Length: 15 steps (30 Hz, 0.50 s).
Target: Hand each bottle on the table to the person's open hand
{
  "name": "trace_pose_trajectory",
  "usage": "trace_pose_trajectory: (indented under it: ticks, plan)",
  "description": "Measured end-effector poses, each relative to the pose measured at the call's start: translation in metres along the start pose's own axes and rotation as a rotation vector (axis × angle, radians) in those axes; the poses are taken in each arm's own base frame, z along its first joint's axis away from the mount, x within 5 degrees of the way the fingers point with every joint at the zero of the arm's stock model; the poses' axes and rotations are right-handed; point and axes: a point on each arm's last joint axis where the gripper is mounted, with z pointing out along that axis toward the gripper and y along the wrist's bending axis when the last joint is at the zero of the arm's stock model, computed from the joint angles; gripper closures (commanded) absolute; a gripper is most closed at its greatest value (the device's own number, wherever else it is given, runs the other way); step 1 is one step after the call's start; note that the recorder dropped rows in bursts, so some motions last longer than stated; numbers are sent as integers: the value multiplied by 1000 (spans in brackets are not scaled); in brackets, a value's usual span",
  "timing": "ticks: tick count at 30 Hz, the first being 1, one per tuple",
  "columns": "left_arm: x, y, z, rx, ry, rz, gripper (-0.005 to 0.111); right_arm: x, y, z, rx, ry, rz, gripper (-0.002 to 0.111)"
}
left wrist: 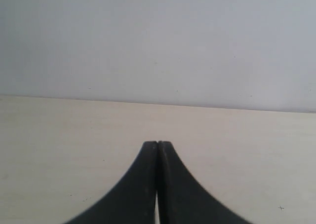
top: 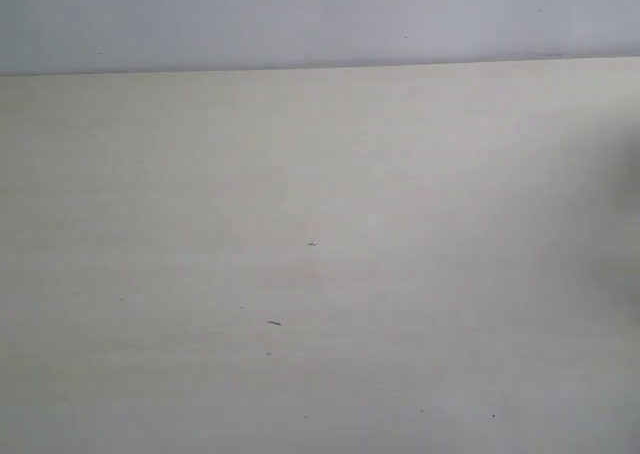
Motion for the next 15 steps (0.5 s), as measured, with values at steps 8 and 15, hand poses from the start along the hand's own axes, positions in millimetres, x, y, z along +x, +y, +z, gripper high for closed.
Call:
trace_pose_trajectory:
  ticks: [8, 15]
  plan:
    - [0, 0, 0, 0, 0, 0, 107, 6, 0, 0, 3, 61, 6, 108]
    - [0, 0, 0, 0, 0, 0, 107, 6, 0, 0, 3, 61, 6, 108]
